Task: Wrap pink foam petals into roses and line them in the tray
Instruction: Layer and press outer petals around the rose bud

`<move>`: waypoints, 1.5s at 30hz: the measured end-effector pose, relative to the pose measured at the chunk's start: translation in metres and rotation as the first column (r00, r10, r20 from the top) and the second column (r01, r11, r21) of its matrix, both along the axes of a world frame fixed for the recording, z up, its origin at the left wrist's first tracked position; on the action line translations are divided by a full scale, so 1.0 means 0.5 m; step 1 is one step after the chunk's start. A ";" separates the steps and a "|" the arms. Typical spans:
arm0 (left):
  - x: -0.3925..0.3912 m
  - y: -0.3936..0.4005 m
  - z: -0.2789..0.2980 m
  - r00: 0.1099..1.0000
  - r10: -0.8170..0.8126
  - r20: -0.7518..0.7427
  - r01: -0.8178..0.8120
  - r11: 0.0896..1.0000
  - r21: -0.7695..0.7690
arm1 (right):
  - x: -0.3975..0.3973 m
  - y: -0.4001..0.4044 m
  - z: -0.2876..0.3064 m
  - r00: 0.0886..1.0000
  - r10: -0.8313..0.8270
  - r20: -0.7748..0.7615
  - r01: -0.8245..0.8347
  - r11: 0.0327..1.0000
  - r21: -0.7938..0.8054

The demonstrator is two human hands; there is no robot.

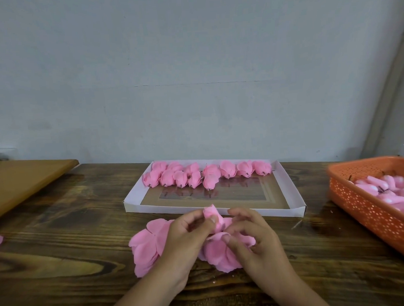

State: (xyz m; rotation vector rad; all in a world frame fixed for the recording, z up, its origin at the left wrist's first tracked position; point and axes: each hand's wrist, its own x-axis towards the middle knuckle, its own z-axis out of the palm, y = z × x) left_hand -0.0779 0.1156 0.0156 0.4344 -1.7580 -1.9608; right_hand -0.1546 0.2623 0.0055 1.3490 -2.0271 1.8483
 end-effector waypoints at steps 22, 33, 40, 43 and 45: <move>0.008 0.023 0.008 0.999 -0.030 -0.043 0.024 0.992 -0.123 | 0.008 -0.008 -0.005 0.920 0.077 0.384 -0.064 0.997 -0.047; 0.007 0.026 0.005 0.996 0.006 -0.086 -0.022 0.983 -0.183 | 0.008 -0.014 -0.011 0.910 0.106 0.402 -0.088 0.994 -0.062; 0.011 0.022 0.008 0.993 -0.096 -0.066 0.084 0.983 -0.163 | 0.004 -0.012 -0.009 0.906 0.111 0.409 -0.079 0.992 -0.094; 0.008 0.018 0.002 0.997 -0.068 -0.044 0.058 0.979 -0.197 | 0.002 -0.010 -0.010 0.904 0.096 0.416 -0.067 0.994 -0.083; 0.007 0.014 -0.001 0.998 -0.050 -0.041 0.041 0.979 -0.200 | 0.001 -0.010 -0.009 0.902 0.082 0.424 -0.053 0.995 -0.079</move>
